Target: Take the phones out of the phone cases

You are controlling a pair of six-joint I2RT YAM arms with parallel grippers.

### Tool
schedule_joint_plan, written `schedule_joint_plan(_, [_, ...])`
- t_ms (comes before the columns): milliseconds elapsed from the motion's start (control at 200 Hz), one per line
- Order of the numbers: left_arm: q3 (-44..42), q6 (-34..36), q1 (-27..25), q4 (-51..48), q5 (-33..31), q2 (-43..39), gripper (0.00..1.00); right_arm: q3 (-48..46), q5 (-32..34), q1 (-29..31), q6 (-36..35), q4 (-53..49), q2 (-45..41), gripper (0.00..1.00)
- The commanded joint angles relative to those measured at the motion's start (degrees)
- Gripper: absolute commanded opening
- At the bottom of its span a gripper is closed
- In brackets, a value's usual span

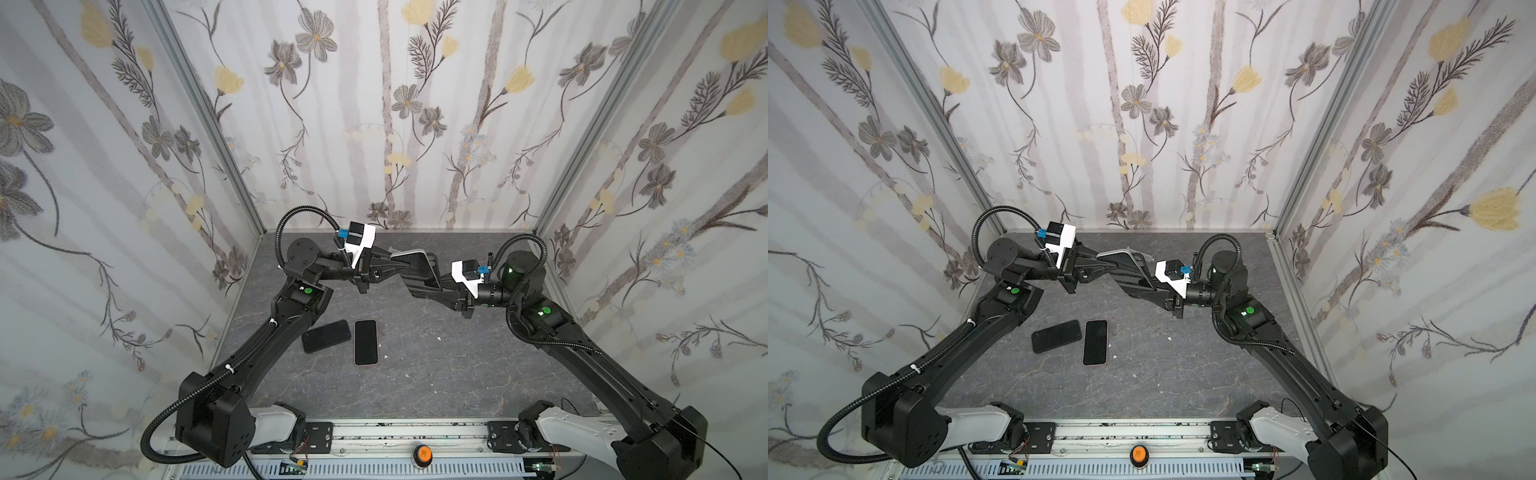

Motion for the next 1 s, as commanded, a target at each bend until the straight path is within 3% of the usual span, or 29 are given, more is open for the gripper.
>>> schedule_joint_plan(0, [0.39, 0.85, 0.96, 2.66, -7.25, -0.43, 0.00, -0.32, -3.95, -0.02, 0.05, 0.02, -0.39, 0.28])
schedule_joint_plan(739, [-1.68, 0.94, 7.11, 2.77, -9.05, -4.36, 0.00, -4.21, -3.04, -0.53, 5.37, 6.00, -2.02, 0.11])
schedule_joint_plan(879, [-2.92, 0.37, 9.25, 2.84, -9.11, -5.70, 0.00, -5.46, 4.58, -0.84, 7.74, 5.83, -2.98, 0.00])
schedule_joint_plan(994, [-5.55, -1.15, 10.90, 2.76, -10.09, -6.85, 0.00, -6.85, 14.10, -2.00, 13.27, 5.74, -3.35, 0.00])
